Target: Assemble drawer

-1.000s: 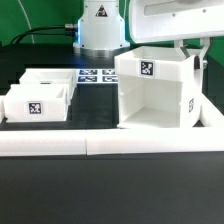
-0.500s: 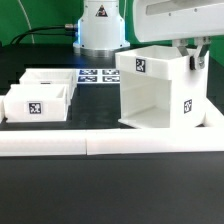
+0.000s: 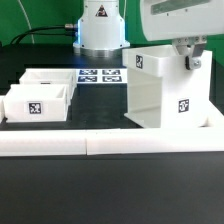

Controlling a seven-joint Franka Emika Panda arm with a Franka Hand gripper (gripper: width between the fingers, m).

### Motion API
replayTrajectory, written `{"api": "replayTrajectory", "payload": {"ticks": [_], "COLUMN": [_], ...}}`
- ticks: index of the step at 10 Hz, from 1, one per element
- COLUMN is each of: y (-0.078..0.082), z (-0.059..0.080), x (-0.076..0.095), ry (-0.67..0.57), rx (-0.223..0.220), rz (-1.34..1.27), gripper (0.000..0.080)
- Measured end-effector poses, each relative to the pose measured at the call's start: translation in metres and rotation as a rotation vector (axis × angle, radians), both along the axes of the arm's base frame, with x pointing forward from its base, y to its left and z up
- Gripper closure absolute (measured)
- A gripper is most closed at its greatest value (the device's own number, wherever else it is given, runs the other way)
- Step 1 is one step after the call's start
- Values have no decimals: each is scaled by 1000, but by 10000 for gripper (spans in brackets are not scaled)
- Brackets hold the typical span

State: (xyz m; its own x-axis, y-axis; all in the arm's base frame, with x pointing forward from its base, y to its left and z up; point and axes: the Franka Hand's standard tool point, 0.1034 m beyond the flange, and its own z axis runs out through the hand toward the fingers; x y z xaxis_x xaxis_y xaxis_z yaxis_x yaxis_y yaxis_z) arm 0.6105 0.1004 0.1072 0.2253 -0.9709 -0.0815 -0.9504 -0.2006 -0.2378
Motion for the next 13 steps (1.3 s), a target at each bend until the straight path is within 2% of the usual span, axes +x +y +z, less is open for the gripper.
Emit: {"api": "replayTrajectory", "payload": {"ticks": [2,3,7,11,13], "y": [-5,-7,-3,2,4], "z": [-2,-2,-1,-1,-6], "x": [3,4,7,36,40], "ry": [24,31,33,22,53], "rx": [74,91,89,94,101], "rz": [-216,-273,-238,-198,-199], "gripper": [755,755,755,755,755]}}
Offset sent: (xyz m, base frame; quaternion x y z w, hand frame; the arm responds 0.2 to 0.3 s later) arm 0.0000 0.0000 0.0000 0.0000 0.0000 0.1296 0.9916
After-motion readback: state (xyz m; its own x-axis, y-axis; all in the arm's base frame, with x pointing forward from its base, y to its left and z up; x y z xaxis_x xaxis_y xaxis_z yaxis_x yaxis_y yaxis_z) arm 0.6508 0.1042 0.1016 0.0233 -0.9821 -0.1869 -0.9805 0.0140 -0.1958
